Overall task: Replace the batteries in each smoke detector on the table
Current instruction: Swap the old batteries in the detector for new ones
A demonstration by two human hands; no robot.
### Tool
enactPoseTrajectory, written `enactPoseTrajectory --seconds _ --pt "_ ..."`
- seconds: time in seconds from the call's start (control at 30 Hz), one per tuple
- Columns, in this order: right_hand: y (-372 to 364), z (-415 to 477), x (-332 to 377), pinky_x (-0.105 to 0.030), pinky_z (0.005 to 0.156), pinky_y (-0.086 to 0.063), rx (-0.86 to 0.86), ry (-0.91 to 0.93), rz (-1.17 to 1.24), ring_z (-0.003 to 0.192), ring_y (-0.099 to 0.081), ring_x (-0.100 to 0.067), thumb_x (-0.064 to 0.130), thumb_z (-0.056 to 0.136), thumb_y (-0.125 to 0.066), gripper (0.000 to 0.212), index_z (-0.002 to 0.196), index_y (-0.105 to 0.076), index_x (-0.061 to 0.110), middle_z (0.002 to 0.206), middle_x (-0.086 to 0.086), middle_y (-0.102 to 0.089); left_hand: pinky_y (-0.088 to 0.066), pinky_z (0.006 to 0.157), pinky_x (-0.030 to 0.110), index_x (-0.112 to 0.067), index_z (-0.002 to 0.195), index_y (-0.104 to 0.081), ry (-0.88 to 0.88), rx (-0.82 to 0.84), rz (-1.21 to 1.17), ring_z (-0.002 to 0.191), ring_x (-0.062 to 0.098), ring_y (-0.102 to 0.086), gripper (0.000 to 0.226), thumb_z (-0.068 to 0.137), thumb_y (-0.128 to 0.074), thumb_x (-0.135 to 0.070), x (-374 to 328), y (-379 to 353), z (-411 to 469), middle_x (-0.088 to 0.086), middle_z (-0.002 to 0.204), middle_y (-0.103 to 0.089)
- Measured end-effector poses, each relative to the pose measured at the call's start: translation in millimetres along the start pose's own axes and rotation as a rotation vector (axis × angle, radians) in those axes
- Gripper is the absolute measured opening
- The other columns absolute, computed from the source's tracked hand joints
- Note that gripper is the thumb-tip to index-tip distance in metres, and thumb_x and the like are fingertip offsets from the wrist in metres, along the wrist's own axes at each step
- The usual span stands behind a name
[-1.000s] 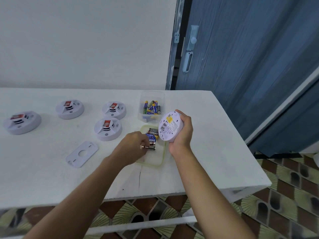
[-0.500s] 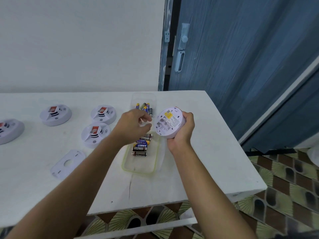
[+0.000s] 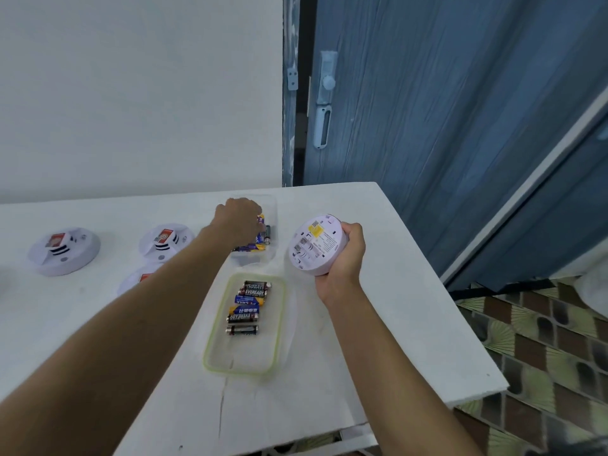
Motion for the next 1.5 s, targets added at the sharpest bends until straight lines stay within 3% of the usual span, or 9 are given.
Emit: enactPoseTrajectory --seconds 0.1,0.27,0.37,0.47,0.7,0.83,0.97,1.1,1.5 --pt "0.4 4.8 0.6 -0.033 0.074 -0.05 -0.009 0.006 -0.012 0.086 -0.062 -0.029 0.036 0.081 -0.05 0.031 0.098 -0.066 0.016 0.087 -0.005 -0.066 -0.033 0.093 0.041 -0.013 0.116 -0.06 0.009 0.019 0.167 0.114 0.031 -0.047 0.034 0.095 -0.051 -0.038 0.3 -12.3 5.0 0.008 0.121 -0.057" --pt "5.1 8.9 2.4 -0.032 0.071 -0.051 -0.032 -0.003 0.004 0.084 -0.063 -0.031 0.031 0.09 -0.045 0.027 0.099 -0.066 0.016 0.085 -0.005 -0.067 -0.025 0.077 0.035 -0.011 0.094 -0.061 0.038 -0.032 0.14 0.091 0.028 -0.049 0.013 0.083 -0.06 -0.018 -0.7 -12.3 5.0 0.006 0.101 -0.062" --pt "5.7 8.0 3.1 -0.029 0.066 -0.052 -0.034 -0.012 0.007 0.076 -0.065 -0.027 0.03 0.092 -0.044 0.027 0.098 -0.066 0.016 0.079 -0.003 -0.067 -0.029 0.081 0.032 -0.013 0.1 -0.064 0.014 -0.075 -0.057 0.102 0.027 -0.053 0.019 0.082 -0.06 -0.008 -1.2 -7.2 4.7 0.001 0.103 -0.061" --pt "3.6 5.8 3.9 -0.029 0.066 -0.052 -0.034 -0.011 0.008 0.076 -0.064 -0.027 0.03 0.092 -0.044 0.027 0.099 -0.066 0.016 0.081 -0.004 -0.066 -0.042 0.082 0.03 -0.004 0.102 -0.066 0.002 -0.135 -0.343 0.103 0.027 -0.056 0.026 0.081 -0.055 0.006 1.2 1.8 -1.3 0.008 0.105 -0.063" --pt "-1.8 0.0 0.6 -0.031 0.07 -0.049 -0.026 -0.015 0.028 0.084 -0.062 -0.028 0.032 0.089 -0.046 0.027 0.098 -0.066 0.016 0.087 -0.004 -0.064 -0.045 0.068 0.023 -0.016 0.096 -0.068 0.098 -0.283 -0.796 0.067 0.009 -0.059 0.01 0.086 -0.068 -0.014 13.1 27.9 -30.9 -0.004 0.091 -0.067" --pt "-7.9 -7.7 -2.1 -0.028 0.067 -0.049 0.012 -0.011 0.047 0.075 -0.062 -0.021 0.032 0.092 -0.044 0.027 0.095 -0.066 0.016 0.079 -0.001 -0.066 -0.049 0.065 0.026 -0.021 0.086 -0.068 0.084 -0.306 -1.086 0.065 0.014 -0.061 0.004 0.085 -0.071 -0.019 4.4 42.0 -52.9 -0.005 0.081 -0.07" --pt "-16.9 -14.8 -4.9 -0.028 0.067 -0.049 0.056 -0.009 0.088 0.076 -0.061 -0.022 0.033 0.093 -0.041 0.031 0.097 -0.066 0.015 0.078 -0.004 -0.066 -0.057 0.072 0.031 -0.006 0.092 -0.068 -0.019 -0.254 -1.235 0.069 0.01 -0.064 0.011 0.087 -0.071 -0.015 -23.8 53.1 -79.2 0.0 0.079 -0.072" --pt "-24.1 -21.9 -4.0 -0.029 0.067 -0.049 0.084 0.015 0.133 0.075 -0.06 -0.023 0.032 0.093 -0.039 0.032 0.099 -0.064 0.013 0.082 -0.008 -0.064 -0.056 0.084 0.048 -0.012 0.081 -0.068 -0.03 -0.219 -1.228 0.071 0.019 -0.069 0.009 0.083 -0.075 -0.016 -34.7 49.2 -98.5 0.008 0.076 -0.073" --pt "-25.8 -38.9 2.7 -0.029 0.067 -0.05 0.066 0.114 0.176 0.081 -0.063 -0.023 0.032 0.096 -0.037 0.04 0.119 -0.063 0.012 0.098 -0.012 -0.063 -0.058 0.081 0.039 -0.015 0.078 -0.074 0.064 -0.311 -1.194 0.074 0.017 -0.072 0.01 0.077 -0.081 -0.023 -32.6 48.3 -125.8 -0.002 0.074 -0.074"
Point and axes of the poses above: each hand's wrist, its own z-axis towards the middle knuckle, its own y-axis out of the back of the hand, x = y × z, the point moved 10 cm from there along z, towards the middle knuckle
